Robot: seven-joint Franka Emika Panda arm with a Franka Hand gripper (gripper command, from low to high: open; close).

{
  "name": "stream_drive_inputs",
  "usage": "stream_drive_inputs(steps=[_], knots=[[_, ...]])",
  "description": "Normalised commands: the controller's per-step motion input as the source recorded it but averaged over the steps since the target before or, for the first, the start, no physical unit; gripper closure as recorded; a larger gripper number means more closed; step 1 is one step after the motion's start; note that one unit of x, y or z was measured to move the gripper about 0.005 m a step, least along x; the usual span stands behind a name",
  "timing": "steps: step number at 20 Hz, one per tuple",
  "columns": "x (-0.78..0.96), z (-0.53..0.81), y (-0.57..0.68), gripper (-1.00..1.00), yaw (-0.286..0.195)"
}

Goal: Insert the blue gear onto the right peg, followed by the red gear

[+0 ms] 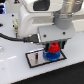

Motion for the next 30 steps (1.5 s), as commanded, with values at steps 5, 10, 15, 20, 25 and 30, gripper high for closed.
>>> stream_drive_inputs(steps=[5,10,15,20,25,30], knots=[[0.13,-0.17,-0.01,1.0,0.0],[0.21,0.17,-0.02,1.0,0.0],[0.08,-0.14,0.0,1.0,0.0],[0.02,-0.19,0.02,1.0,0.0],[0.13,-0.15,0.01,1.0,0.0],[0.11,-0.1,0.07,-1.0,0.0]])
